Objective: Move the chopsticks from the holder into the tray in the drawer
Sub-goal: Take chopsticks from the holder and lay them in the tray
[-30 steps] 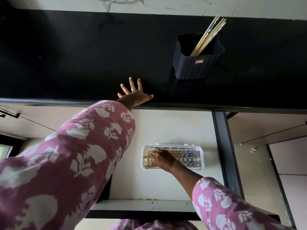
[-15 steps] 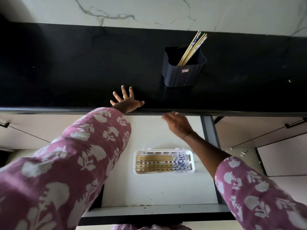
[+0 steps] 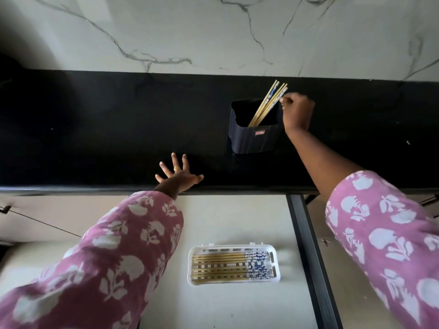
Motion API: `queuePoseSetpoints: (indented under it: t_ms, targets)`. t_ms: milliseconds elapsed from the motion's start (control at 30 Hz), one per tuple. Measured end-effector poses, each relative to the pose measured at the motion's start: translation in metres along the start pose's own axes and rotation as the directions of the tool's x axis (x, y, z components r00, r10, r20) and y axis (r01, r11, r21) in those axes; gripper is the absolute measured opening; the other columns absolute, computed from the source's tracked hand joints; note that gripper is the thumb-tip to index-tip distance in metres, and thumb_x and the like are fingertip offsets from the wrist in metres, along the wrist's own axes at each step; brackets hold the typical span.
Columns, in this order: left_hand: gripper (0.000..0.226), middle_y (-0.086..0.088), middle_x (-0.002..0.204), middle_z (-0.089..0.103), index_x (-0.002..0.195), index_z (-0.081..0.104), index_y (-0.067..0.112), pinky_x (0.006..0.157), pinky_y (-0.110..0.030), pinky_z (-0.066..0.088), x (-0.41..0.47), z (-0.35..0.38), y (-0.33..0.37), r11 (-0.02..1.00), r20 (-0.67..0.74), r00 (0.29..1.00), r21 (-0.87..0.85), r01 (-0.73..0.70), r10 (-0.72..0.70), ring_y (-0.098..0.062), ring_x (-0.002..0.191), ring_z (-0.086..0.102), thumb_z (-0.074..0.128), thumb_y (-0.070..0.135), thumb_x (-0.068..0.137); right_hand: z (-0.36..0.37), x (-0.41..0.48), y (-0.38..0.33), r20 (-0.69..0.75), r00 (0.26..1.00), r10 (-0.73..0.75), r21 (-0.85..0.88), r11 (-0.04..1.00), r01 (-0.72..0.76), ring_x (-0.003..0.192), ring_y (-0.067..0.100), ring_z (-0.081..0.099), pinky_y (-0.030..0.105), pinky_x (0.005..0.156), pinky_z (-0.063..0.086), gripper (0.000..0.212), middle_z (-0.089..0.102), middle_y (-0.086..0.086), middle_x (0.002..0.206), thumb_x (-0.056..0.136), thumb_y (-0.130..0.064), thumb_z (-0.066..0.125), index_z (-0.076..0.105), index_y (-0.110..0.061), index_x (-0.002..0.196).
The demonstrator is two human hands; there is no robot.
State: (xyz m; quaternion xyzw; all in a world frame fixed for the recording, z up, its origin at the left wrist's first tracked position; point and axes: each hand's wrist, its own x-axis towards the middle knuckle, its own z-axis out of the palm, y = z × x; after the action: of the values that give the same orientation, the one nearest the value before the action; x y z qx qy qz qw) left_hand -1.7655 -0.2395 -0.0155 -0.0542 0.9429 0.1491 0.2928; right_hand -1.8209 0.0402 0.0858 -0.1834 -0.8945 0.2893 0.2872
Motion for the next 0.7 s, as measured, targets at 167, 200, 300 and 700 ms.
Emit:
queuePoseSetpoints:
  t_ms: [167,200,300,700]
  targets:
    - [0.086,0.003,0.153,-0.034,0.149,-0.016,0.032,0.112,-0.061,-0.003,0.002,0.0,0.001,1.0,0.004,1.0,0.012,0.019,-0.019,-0.041,0.141,-0.024,0.041,0.061,0.091,0.01,0.044,0.002,0.062,0.967,0.246,0.06,0.967,-0.249,0.11,0.025,0.062,0.026,0.093,0.045,0.029,0.067,0.019,0.117,0.086,-0.01,0.063,0.064,0.004,0.112]
    - [0.086,0.003,0.153,-0.035,0.149,-0.016,0.032,0.112,-0.061,-0.002,0.003,0.0,0.001,1.0,0.006,1.0,0.015,0.021,-0.021,-0.041,0.141,-0.025,0.041,0.061,0.091,0.013,0.051,0.003,0.076,0.953,0.293,0.088,0.95,-0.299,0.113,0.025,0.061,0.026,0.095,0.045,0.034,0.064,0.02,0.121,0.086,-0.011,0.065,0.062,0.005,0.115]
    - [0.087,0.003,0.153,-0.036,0.149,-0.017,0.032,0.112,-0.062,-0.002,0.004,0.001,0.002,0.999,0.013,1.0,0.024,0.028,-0.029,-0.041,0.141,-0.025,0.041,0.061,0.091,0.025,0.064,0.006,0.125,0.905,0.406,0.163,0.892,-0.422,0.117,0.023,0.06,0.025,0.096,0.046,0.044,0.061,0.019,0.127,0.084,-0.016,0.069,0.057,0.005,0.121]
    - [0.086,0.004,0.153,-0.036,0.149,-0.016,0.032,0.112,-0.062,-0.004,0.004,0.001,0.002,1.0,0.003,1.0,0.006,0.024,-0.024,-0.04,0.141,-0.026,0.041,0.06,0.091,0.049,0.073,0.024,0.215,0.829,0.517,0.363,0.746,-0.559,0.097,0.023,0.069,0.036,0.087,0.057,0.036,0.071,0.015,0.106,0.076,-0.016,0.077,0.067,0.001,0.106]
